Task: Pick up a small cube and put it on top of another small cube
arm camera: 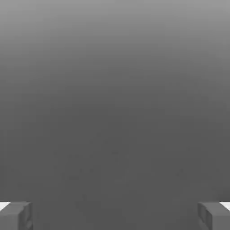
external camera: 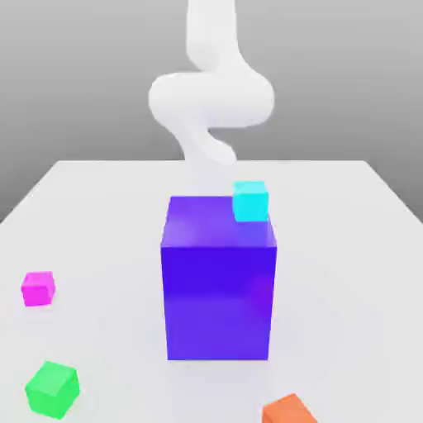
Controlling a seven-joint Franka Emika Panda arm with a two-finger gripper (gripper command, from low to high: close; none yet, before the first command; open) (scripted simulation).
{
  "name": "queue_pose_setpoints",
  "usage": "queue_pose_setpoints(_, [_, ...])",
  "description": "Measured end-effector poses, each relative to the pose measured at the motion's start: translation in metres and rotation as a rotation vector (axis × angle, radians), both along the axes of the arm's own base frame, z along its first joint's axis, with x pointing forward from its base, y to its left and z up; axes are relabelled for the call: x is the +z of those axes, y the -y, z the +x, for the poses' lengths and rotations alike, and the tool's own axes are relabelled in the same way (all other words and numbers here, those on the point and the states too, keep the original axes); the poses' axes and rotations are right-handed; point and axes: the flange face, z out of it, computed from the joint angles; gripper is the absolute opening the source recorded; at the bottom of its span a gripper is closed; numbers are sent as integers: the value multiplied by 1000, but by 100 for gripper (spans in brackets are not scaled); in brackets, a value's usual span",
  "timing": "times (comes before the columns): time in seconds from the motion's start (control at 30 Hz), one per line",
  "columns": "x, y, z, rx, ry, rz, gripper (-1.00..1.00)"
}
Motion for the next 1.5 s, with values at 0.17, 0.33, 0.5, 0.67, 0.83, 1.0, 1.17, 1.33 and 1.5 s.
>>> queue_pose_setpoints(0.17, [-78, 66, 36, -218, -117, 40, 0])
queue_pose_setpoints(0.33, [-159, 136, 43, -428, -224, 97, 0])
queue_pose_setpoints(0.5, [-242, 204, 24, -635, -324, 174, 0])
queue_pose_setpoints(0.67, [-323, 259, -17, -837, -414, 269, 0])
queue_pose_setpoints(0.83, [-400, 301, -79, -1051, -492, 389, 0])
queue_pose_setpoints(1.0, [-469, 312, -143, -1236, -560, 524, 0])
queue_pose_setpoints(1.17, [-523, 312, -151, -1265, -573, 550, 0])
queue_pose_setpoints(1.33, [-543, 311, -152, -1266, -575, 549, -100])
queue_pose_setpoints(1.5, [-538, 311, -152, -1266, -573, 550, -100])
